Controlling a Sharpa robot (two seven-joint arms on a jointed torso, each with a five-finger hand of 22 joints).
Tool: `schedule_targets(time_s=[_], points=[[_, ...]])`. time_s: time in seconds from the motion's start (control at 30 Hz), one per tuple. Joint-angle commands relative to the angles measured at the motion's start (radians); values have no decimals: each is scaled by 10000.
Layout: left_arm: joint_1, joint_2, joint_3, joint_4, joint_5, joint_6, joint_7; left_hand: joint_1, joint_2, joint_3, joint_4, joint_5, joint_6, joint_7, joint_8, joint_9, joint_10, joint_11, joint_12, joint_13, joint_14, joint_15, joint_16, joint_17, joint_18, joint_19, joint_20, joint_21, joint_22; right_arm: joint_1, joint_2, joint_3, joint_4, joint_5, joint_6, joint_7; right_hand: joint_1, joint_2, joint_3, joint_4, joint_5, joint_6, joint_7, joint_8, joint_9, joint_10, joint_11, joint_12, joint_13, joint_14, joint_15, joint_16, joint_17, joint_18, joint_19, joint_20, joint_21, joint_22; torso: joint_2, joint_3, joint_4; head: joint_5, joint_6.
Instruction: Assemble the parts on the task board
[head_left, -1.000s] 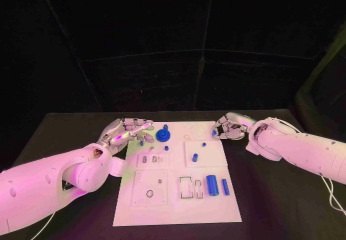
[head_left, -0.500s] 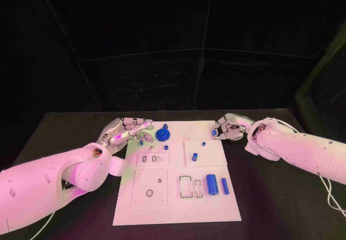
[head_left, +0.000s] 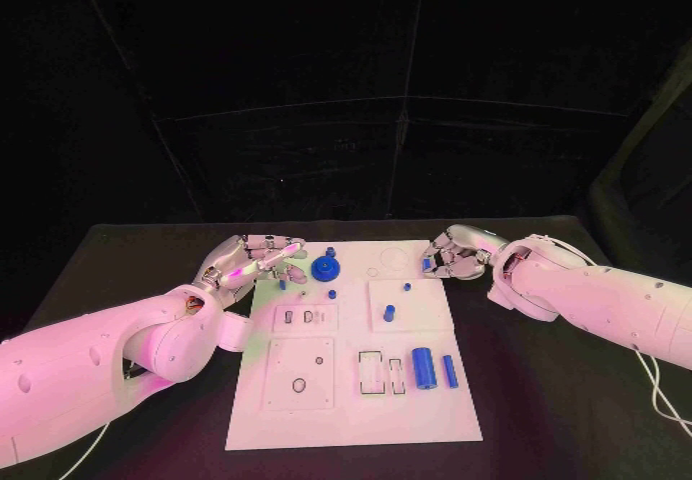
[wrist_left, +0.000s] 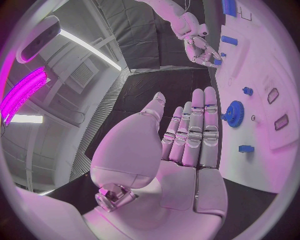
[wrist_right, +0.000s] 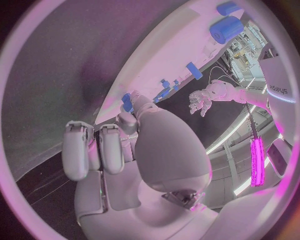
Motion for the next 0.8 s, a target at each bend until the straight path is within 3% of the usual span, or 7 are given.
schedule_targets(time_s=[0.03,0.23,0.47,0.67,0.8], points=[[12,-19,8,26,-1,99,-93,29,102,15,-57,45,-67,-20,-57,-4,-63,17,-56,-14,-48,19,-50,15,34,-24,71,21,-13,23,-134,8,340,132,-911,-302,44,211,113,-18,-53,103,-38,70,56,66,-54,47,4,599,-101,46,465,-94,-18,-92,41,575,-18,-14,-2,14,0],[17,-77,8,60,-1,61,-95,29,102,15,-57,45,-67,-20,-57,-4,-63,17,-56,-14,-48,19,-50,15,34,-24,71,21,-13,82,-519,23,1567,445,-1315,-1352,48,250,226,-88,-116,96,-43,52,47,30,-64,-25,-49,589,-119,17,422,-88,-37,-117,28,543,-38,-43,5,5,22],[52,-136,9,99,-1,19,-85,29,102,15,-57,45,-67,-20,-57,-4,-63,17,-56,-14,-48,19,-50,15,34,-24,71,21,-13,290,-359,29,2767,344,-1524,-2561,-57,274,283,-81,-202,75,-28,25,34,30,-51,-45,-57,579,-115,-10,386,-85,-46,-124,20,529,-88,-98,15,75,-54],[103,-157,11,22,-1,-9,-33,32,120,24,-95,45,-67,-20,-64,-2,-63,17,-69,-13,-45,19,-74,45,35,-26,72,22,-17,340,489,22,3171,-80,-1495,-3367,-60,288,322,-104,-211,81,-37,23,33,26,-57,-62,-70,572,-116,-30,354,-83,-52,-125,15,519,-162,-151,69,240,-181],[148,-209,12,-55,-1,-56,-7,35,120,25,-99,45,-67,-20,-64,-1,-63,17,-70,-13,-45,19,-75,47,36,-26,72,23,-17,338,1119,14,3176,-514,-1312,-3663,-114,266,326,-101,-229,75,-30,14,29,24,-52,-74,-77,569,-116,-42,337,-79,-63,-126,6,500,-193,-181,98,299,-243]])
